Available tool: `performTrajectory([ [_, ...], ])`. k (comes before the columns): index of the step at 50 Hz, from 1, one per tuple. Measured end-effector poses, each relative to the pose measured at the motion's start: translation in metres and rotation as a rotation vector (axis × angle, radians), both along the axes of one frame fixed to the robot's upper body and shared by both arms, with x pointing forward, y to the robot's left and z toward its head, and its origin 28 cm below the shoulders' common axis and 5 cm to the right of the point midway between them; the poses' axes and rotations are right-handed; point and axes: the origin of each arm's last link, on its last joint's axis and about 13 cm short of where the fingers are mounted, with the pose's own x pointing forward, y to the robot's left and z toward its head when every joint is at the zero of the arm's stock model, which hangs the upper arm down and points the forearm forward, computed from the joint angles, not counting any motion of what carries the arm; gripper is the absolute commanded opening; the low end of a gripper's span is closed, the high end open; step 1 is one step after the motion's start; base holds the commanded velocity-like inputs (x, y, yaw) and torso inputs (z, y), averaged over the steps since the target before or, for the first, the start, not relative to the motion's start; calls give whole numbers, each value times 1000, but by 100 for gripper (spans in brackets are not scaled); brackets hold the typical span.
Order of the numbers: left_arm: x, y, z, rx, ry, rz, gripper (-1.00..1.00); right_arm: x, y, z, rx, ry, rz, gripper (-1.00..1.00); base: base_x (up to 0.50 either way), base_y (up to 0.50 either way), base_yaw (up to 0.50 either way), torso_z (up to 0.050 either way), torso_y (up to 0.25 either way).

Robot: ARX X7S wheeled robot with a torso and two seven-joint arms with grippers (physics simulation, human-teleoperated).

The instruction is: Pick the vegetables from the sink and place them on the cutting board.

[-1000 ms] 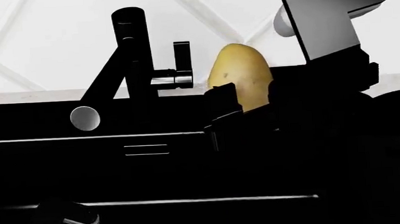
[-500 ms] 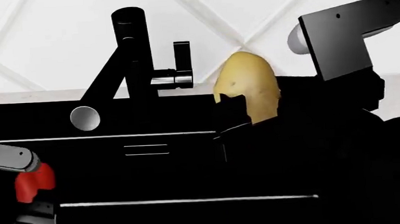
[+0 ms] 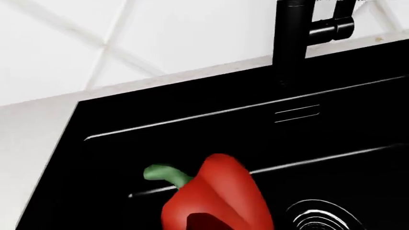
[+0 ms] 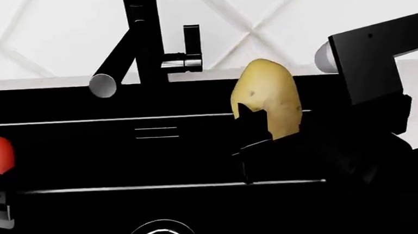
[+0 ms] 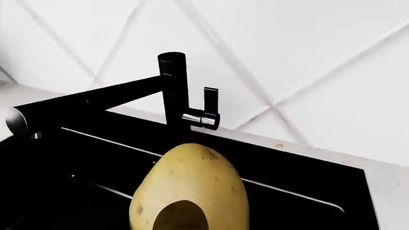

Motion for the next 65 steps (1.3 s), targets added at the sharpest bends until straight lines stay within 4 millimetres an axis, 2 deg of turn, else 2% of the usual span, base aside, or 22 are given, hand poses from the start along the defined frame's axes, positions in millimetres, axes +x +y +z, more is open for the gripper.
performTrajectory([
  [23,-5,1,0,6,3,8,-100,1,2,-8,8,1,-4,-100,-478,-11,0,0,0],
  [34,-7,2,-1,3,6,12,-100,1,2,-11,32,-13,4,-100,-25,-312,0,0,0],
  [65,-7,0,0,-6,5,-3,-100,2,0,-12,43,-20,-8,-100,0,-498,0,0,0],
])
